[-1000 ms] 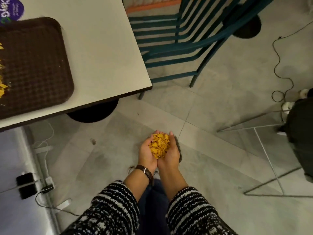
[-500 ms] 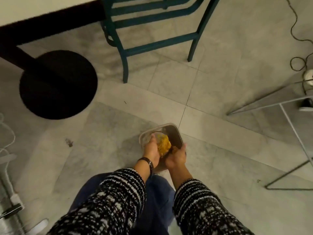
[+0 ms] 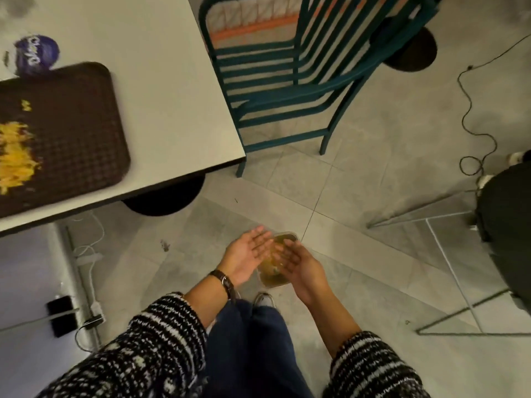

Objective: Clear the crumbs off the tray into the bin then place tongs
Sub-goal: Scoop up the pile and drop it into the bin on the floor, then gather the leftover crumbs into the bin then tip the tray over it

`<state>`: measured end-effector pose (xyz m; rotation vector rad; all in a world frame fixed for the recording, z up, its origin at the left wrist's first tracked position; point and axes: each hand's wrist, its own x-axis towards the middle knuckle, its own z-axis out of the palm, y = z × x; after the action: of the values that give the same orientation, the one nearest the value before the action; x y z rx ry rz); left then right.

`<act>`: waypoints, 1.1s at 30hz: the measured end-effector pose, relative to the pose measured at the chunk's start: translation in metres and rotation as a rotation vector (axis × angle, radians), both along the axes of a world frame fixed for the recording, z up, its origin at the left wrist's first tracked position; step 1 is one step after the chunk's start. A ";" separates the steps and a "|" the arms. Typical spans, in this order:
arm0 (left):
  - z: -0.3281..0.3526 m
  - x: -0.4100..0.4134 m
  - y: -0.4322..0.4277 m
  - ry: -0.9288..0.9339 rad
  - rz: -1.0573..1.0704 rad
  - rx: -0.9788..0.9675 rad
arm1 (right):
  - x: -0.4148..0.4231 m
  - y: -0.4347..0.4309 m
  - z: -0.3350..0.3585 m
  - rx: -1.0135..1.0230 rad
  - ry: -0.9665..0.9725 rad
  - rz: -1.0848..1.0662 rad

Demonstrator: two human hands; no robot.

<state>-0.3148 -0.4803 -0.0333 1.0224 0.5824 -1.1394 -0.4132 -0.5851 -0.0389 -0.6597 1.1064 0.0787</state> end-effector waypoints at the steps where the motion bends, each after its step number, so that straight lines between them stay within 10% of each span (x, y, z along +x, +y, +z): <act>1: 0.019 0.006 0.007 0.003 0.028 -0.024 | 0.004 0.001 0.015 0.008 -0.025 0.025; 13: 0.145 0.066 0.131 -0.237 0.341 -0.121 | 0.104 0.078 0.144 -0.051 -0.294 0.409; 33: 0.132 0.306 0.356 -0.327 0.442 0.143 | 0.356 0.300 0.141 -0.096 -0.215 0.434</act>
<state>-0.0085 -0.1241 0.0992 1.1058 0.5942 -0.5343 -0.0577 -0.2847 0.1021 -0.9646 0.7497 0.3210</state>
